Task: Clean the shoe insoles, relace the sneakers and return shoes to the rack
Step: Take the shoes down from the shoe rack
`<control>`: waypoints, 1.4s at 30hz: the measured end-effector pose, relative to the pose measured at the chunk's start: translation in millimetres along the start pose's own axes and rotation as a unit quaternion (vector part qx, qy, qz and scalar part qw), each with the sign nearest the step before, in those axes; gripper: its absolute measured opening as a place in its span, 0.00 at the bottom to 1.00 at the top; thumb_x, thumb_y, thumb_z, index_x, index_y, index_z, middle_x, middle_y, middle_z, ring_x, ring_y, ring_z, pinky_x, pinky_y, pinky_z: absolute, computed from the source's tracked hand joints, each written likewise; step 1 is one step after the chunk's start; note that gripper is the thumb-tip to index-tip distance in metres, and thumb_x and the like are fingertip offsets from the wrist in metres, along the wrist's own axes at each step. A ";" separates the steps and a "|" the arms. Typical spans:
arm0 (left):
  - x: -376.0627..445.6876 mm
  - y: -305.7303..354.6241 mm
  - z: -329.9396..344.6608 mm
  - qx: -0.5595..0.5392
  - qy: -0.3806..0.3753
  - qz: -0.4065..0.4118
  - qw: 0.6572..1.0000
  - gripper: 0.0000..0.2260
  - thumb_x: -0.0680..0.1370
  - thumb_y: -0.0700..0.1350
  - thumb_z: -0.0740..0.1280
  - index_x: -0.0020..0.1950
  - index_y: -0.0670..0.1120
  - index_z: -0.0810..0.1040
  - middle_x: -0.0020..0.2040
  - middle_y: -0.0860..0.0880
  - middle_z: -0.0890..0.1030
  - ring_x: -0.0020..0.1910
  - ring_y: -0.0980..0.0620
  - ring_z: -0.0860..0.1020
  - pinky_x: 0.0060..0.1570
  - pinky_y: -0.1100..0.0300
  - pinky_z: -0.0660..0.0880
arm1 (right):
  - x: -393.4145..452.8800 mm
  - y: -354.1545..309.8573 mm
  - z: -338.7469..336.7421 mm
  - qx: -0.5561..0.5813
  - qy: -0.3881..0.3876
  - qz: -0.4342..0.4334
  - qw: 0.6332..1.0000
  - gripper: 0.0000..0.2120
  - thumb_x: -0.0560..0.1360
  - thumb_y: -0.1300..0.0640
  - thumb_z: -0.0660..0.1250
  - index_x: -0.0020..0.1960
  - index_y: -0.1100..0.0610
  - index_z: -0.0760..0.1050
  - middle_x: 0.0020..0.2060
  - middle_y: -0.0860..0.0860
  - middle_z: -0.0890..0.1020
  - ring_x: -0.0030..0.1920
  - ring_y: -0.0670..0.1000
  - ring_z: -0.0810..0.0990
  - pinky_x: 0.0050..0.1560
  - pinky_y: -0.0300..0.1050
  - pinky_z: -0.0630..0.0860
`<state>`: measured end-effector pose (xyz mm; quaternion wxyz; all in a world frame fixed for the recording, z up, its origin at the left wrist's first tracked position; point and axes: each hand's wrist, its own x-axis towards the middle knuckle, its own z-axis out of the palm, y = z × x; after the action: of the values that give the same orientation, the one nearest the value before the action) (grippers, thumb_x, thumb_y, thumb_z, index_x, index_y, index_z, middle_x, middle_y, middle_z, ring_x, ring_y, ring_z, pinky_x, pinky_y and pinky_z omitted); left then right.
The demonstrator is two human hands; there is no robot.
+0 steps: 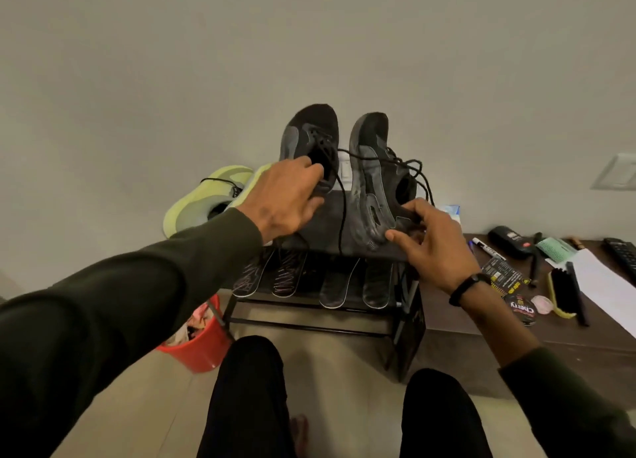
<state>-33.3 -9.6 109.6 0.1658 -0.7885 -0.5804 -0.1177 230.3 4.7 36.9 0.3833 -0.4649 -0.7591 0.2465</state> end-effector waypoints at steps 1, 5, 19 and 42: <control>-2.5 1.4 -11.4 -0.012 0.021 -0.001 1.000 0.12 0.77 0.52 0.69 0.51 0.46 0.73 0.46 0.48 0.75 0.42 0.45 0.75 0.43 0.45 0.76 | -0.3 -10.3 -9.6 -0.012 0.004 -0.016 1.000 0.12 0.75 0.53 0.74 0.56 0.51 0.76 0.46 0.42 0.80 0.45 0.41 0.79 0.45 0.36 0.76; -22.0 10.5 -58.9 -0.050 0.090 0.001 0.995 0.13 0.78 0.53 0.70 0.55 0.46 0.76 0.47 0.48 0.77 0.43 0.47 0.76 0.45 0.49 0.76 | -7.5 -55.6 -45.5 -0.037 0.018 -0.063 0.997 0.12 0.75 0.51 0.75 0.55 0.50 0.76 0.44 0.43 0.81 0.43 0.45 0.82 0.44 0.42 0.79; -113.1 36.0 -176.4 -0.182 0.061 -0.022 0.981 0.13 0.75 0.58 0.72 0.52 0.51 0.80 0.42 0.57 0.80 0.40 0.58 0.78 0.39 0.62 0.72 | -52.3 -165.9 -123.1 -0.048 -0.093 -0.135 0.985 0.12 0.76 0.47 0.71 0.56 0.51 0.79 0.45 0.45 0.84 0.44 0.41 0.83 0.43 0.34 0.78; -164.1 100.3 53.7 -0.454 -0.338 -0.229 0.792 0.25 0.68 0.68 0.75 0.42 0.44 0.82 0.34 0.51 0.83 0.33 0.54 0.82 0.36 0.59 0.75 | -133.9 -7.7 7.7 0.105 -0.212 0.288 0.928 0.15 0.69 0.47 0.78 0.46 0.58 0.85 0.33 0.47 0.84 0.32 0.42 0.78 0.31 0.34 0.72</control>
<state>13.1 -159.3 -14.2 -0.4503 -0.6065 -0.6426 -0.1282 256.8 -118.7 -9.2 0.1728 -0.5579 -0.6257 0.5172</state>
